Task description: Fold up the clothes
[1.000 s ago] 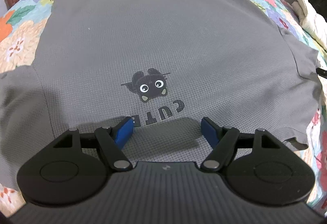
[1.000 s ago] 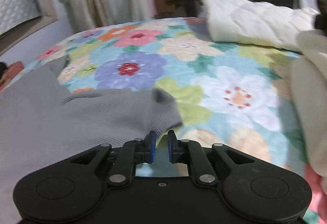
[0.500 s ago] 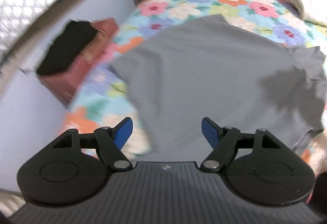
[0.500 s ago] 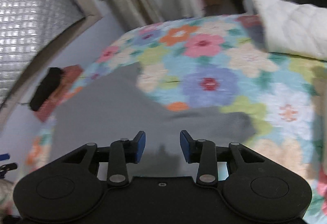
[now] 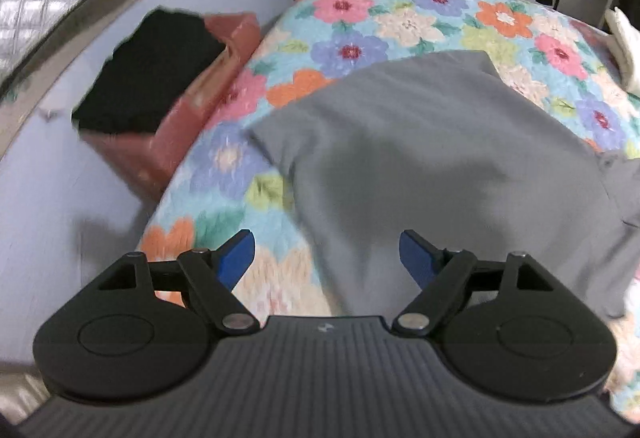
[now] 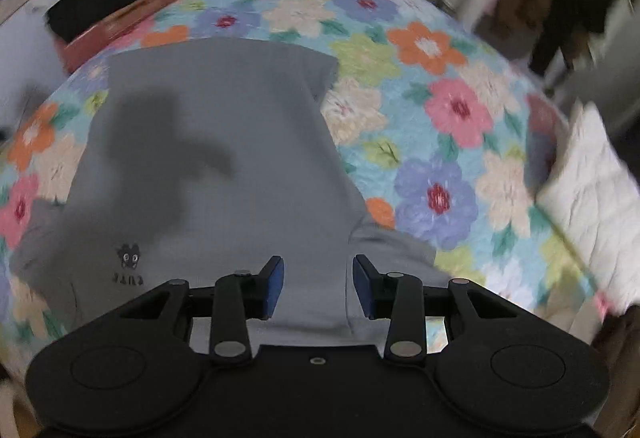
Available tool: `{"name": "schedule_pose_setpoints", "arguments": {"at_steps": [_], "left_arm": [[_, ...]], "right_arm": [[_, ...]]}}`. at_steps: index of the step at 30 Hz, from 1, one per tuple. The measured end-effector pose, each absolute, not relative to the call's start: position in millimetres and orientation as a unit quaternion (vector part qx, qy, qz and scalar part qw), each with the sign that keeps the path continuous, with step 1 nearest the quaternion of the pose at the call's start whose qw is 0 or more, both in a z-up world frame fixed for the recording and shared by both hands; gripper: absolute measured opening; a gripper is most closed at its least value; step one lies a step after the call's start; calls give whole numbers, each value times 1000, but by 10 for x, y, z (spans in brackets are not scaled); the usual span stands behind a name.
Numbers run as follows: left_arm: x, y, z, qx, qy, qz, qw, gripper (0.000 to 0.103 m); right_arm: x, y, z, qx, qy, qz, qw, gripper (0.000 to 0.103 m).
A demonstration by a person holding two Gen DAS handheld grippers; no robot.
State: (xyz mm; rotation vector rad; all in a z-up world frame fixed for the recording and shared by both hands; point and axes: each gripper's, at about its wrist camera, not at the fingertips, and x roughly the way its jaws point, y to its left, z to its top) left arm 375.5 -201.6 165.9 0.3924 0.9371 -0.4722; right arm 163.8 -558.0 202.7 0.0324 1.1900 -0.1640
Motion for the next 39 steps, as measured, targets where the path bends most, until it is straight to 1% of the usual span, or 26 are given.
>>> {"name": "schedule_pose_setpoints", "arguments": {"at_steps": [3, 5, 7, 9, 11, 13, 16, 20, 22, 24, 26, 29, 30, 31, 32, 33, 34, 37, 39], "left_arm": [[3942, -2176, 1478, 157, 415, -226, 867, 79], [4128, -2228, 1273, 143, 411, -217, 874, 79], [4354, -2289, 1006, 150, 403, -219, 876, 79], [4625, -2372, 688, 184, 407, -210, 870, 79], [4894, -2422, 370, 214, 419, -189, 862, 78], [5142, -2394, 151, 205, 433, -186, 858, 78], [5506, -2264, -61, 156, 454, -191, 856, 79], [5911, -2076, -312, 116, 460, -180, 862, 79], [6098, -1985, -429, 88, 470, -178, 860, 79], [6255, -1953, -550, 65, 483, -181, 854, 79], [6378, -1977, -657, 64, 491, -179, 850, 79], [6447, -2104, -706, 77, 468, -181, 862, 79], [6463, -2159, -712, 79, 459, -180, 866, 71], [6471, -2196, -697, 78, 454, -181, 869, 47], [6463, -2237, -672, 76, 447, -182, 873, 29], [6434, -2266, -610, 65, 436, -184, 878, 10], [6367, -2285, -528, 52, 425, -183, 885, 10], [6042, -2313, -242, 27, 383, -200, 901, 10], [5755, -2294, -98, 16, 369, -227, 901, 10]], "right_arm": [[1812, -5714, 1996, 61, 507, -37, 859, 50], [2038, -5883, 1849, 111, 474, -22, 873, 50], [2324, -6081, 1623, 150, 454, -24, 878, 50], [2637, -6272, 1325, 192, 438, -37, 877, 50], [2921, -6435, 1007, 216, 450, -35, 866, 50], [3153, -6572, 749, 218, 454, -35, 863, 50], [3505, -6827, 372, 251, 448, -30, 857, 50], [3931, -7168, -77, 298, 437, -35, 848, 51], [4087, -7356, -266, 329, 429, -41, 840, 52], [4227, -7577, -489, 387, 421, -39, 819, 57], [4338, -7567, -573, 395, 411, -37, 821, 57], [4493, -7452, -637, 385, 395, -33, 834, 57], [4544, -7413, -658, 381, 390, -31, 838, 55], [4595, -7375, -679, 378, 385, -30, 842, 48], [4647, -7336, -701, 374, 379, -28, 846, 20], [4698, -7298, -722, 371, 374, -27, 850, 9], [4682, -7184, -654, 351, 357, -10, 866, 9], [4467, -6658, -228, 243, 270, 83, 928, 9], [4243, -6247, -26, 162, 258, 166, 938, 9]]}}
